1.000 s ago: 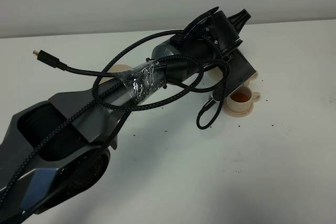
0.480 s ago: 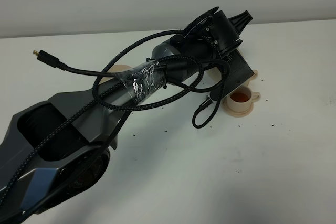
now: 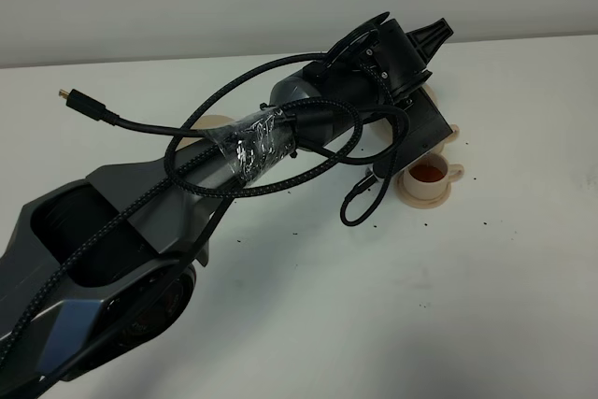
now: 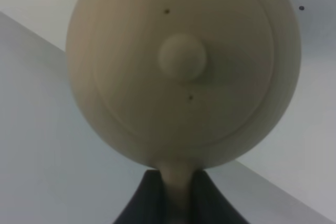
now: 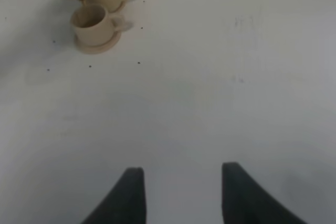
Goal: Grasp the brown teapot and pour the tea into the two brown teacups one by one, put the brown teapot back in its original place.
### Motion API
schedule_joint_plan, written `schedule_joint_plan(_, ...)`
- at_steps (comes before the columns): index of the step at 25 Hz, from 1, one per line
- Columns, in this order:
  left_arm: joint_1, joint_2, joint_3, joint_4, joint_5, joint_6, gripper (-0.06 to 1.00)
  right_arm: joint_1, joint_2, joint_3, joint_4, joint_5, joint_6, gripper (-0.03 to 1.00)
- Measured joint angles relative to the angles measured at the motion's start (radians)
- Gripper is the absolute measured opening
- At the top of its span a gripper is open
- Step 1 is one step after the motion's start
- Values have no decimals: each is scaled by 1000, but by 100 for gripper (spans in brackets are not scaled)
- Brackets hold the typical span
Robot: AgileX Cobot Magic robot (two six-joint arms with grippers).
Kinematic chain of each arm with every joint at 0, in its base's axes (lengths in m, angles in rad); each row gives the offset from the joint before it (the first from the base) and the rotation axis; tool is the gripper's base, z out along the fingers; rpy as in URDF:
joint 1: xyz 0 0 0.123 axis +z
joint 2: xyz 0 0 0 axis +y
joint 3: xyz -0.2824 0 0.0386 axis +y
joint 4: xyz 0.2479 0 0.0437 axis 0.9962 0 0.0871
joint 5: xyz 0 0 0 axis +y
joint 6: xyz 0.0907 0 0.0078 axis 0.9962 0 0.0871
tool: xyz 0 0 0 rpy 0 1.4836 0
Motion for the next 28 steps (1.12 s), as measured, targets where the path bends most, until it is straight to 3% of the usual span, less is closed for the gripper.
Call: schedule_joint_plan(28, 0, 0, 0, -1, -10, 14, 12, 0, 0, 0, 0, 0, 0, 35)
